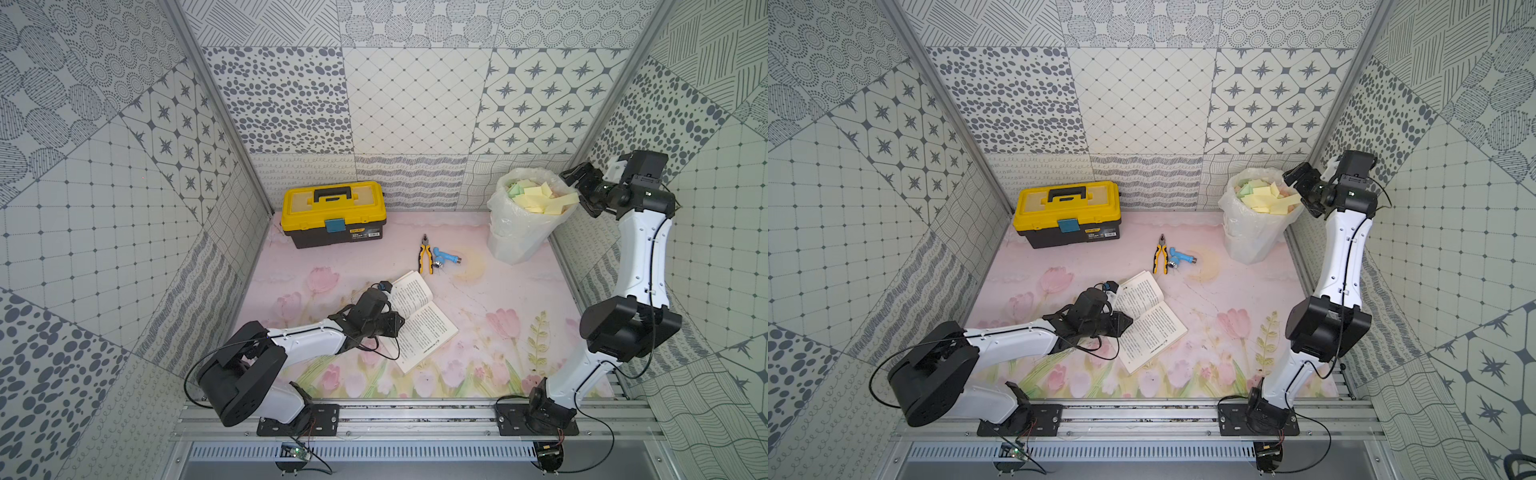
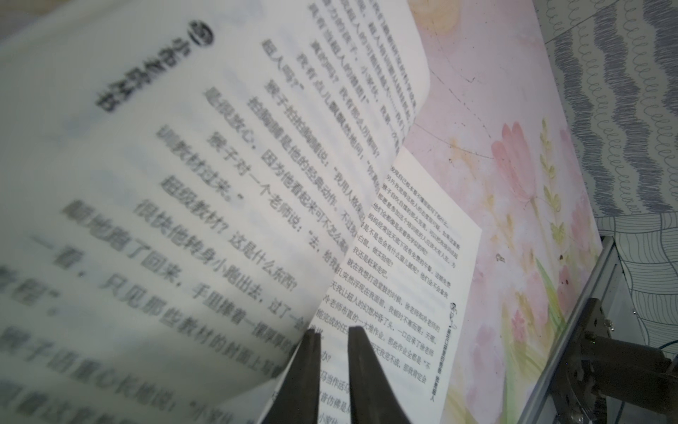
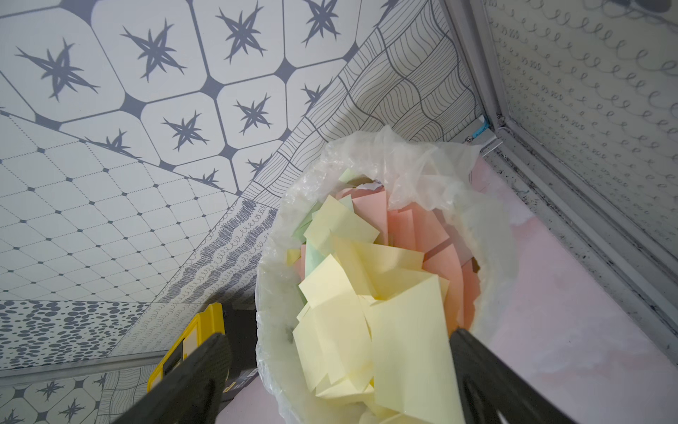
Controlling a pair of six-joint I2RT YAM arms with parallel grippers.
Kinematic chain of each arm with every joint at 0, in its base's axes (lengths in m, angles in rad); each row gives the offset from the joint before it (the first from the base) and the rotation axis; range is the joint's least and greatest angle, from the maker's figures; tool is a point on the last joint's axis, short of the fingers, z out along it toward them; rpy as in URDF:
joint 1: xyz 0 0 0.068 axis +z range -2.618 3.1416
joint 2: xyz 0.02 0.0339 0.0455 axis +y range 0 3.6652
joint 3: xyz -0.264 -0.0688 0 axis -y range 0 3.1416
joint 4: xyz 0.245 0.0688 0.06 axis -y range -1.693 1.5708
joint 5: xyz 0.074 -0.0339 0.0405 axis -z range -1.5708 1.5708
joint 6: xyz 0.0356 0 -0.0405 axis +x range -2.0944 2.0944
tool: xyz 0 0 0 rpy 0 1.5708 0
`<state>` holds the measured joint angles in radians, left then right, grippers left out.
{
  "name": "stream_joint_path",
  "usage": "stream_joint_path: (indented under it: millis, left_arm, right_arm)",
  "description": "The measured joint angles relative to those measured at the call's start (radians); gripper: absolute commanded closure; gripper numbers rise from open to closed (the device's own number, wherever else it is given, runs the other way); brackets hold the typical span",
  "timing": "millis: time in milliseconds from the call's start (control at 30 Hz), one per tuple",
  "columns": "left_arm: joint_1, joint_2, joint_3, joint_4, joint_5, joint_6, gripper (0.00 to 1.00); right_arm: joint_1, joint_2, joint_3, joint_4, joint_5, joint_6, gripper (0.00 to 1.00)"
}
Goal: Peel off the used sticky note
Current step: Place the note in the trash bin.
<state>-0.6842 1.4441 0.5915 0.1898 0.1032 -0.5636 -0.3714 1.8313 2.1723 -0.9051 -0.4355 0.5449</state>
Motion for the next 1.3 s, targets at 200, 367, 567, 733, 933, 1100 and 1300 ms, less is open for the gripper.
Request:
stream_joint_path:
  millis: [200, 367, 567, 733, 933, 1100, 1300]
  left_arm:
    - [0.001, -0.016, 0.000, -0.008, -0.005, 0.004, 0.81]
    - [0.002, -0.023, 0.002, -0.023, -0.007, 0.009, 0.81]
    - [0.003, -0.023, 0.014, -0.028, -0.007, 0.010, 0.81]
    - [0.003, -0.025, 0.015, -0.029, -0.013, 0.010, 0.81]
    - [0.004, -0.028, 0.015, -0.029, -0.022, 0.010, 0.81]
    - [0.004, -0.023, 0.015, -0.027, -0.021, 0.010, 0.81]
    - [0.004, -0.021, 0.015, -0.026, -0.021, 0.010, 0.80]
  right_arm:
    - [0.000, 0.038, 0.093, -0.057, 0.075, -0.051, 0.03]
    - [0.000, 0.056, 0.126, -0.089, 0.103, -0.081, 0.03]
    - [0.013, 0.126, 0.172, -0.098, 0.053, -0.113, 0.03]
    - [0.049, 0.220, 0.255, -0.133, 0.014, -0.138, 0.03]
    - [0.064, 0.243, 0.308, -0.153, -0.033, -0.137, 0.03]
    - [0.063, 0.241, 0.339, -0.138, -0.068, -0.129, 0.03]
    - [0.062, 0.214, 0.348, -0.129, -0.073, -0.112, 0.03]
